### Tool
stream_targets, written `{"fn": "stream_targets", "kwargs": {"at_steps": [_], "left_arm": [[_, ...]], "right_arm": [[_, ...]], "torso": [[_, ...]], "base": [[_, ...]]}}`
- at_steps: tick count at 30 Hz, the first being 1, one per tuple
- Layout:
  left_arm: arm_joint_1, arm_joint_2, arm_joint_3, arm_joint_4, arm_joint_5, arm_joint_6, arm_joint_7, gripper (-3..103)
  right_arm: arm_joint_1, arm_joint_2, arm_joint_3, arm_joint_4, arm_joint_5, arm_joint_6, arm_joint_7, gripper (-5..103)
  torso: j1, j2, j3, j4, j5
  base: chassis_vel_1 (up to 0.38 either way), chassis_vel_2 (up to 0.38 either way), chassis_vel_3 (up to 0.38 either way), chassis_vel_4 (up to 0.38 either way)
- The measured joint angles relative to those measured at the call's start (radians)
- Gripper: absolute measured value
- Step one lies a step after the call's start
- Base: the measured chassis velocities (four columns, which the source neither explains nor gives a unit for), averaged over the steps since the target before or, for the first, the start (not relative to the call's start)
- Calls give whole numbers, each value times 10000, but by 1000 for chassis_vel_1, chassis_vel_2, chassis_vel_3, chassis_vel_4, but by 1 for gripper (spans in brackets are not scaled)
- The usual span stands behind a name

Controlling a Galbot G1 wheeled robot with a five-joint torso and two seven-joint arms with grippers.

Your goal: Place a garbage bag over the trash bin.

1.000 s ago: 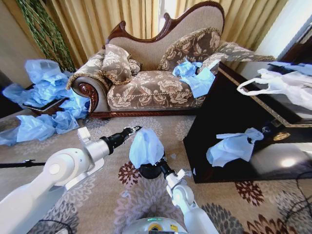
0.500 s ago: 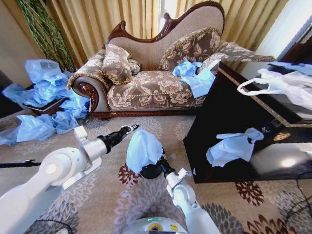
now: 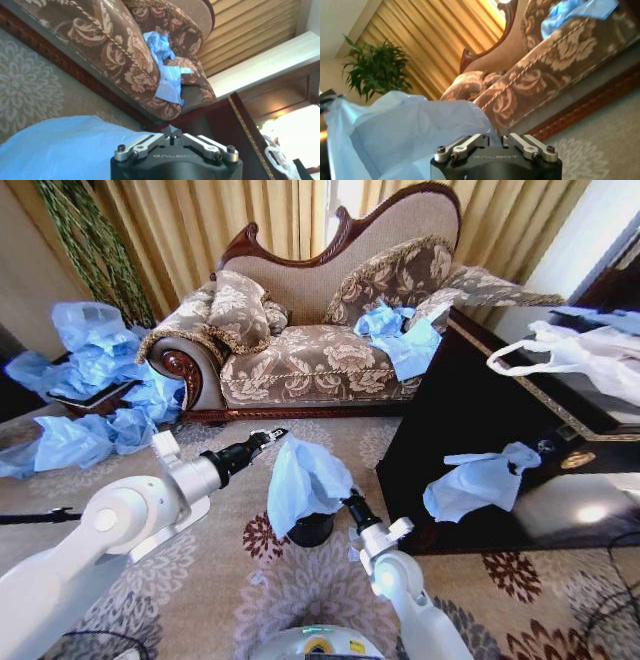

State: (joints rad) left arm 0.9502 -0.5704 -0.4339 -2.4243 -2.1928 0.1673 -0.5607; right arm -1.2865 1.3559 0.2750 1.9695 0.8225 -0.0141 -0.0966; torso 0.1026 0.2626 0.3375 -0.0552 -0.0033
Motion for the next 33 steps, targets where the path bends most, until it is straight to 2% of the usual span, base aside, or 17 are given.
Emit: {"fn": "stream_targets", "kwargs": {"at_steps": [2,4,10,14,18,22,24,26,29,31,33], "left_arm": [[-74,4,71,15,0,-11,6,0],[-438,6,389,102,0,-54,35,0],[-1143,-197,1058,390,34,-125,69,0],[-1135,-459,1159,582,142,-121,71,0],[-737,-617,1030,770,365,-56,167,0],[131,-883,673,1222,921,88,395,0],[750,-1160,514,1553,1437,184,575,0],[907,-1232,474,1622,1558,202,604,0],[1911,-1613,216,1901,2342,331,891,0],[2021,-1651,181,1933,2425,339,930,0],[2692,-1868,-113,2155,2852,380,1109,0]], "right_arm": [[-15,-54,81,65,62,3,41,7],[-73,-225,300,258,202,24,147,1],[-250,-444,529,768,336,51,466,0],[-383,-604,602,1122,323,34,617,0],[-522,-708,561,1233,236,14,663,0],[-633,-686,318,986,-345,134,583,0],[-679,-612,57,652,-772,289,477,0],[-694,-593,1,577,-857,313,446,0],[-729,-468,-422,2,-1341,537,270,0],[-728,-453,-466,-63,-1379,564,253,0],[-677,-358,-772,-458,-1489,694,212,0]], "torso": [[0,0,0,0,-1],[0,0,0,0,0],[0,0,0,-1,0],[0,0,0,-1,0],[0,0,0,-1,-3],[0,0,0,2,-3],[0,0,0,1,-3],[0,0,0,0,-3],[0,0,0,2,-3],[0,0,0,1,-3],[0,0,0,0,-4]], "base": [[0,0,0,0],[0,0,0,0],[0,0,0,0],[0,0,0,0],[0,0,0,0],[0,0,0,0],[0,0,0,0],[0,0,0,0],[0,0,0,0],[0,0,0,0],[0,0,0,0]]}}
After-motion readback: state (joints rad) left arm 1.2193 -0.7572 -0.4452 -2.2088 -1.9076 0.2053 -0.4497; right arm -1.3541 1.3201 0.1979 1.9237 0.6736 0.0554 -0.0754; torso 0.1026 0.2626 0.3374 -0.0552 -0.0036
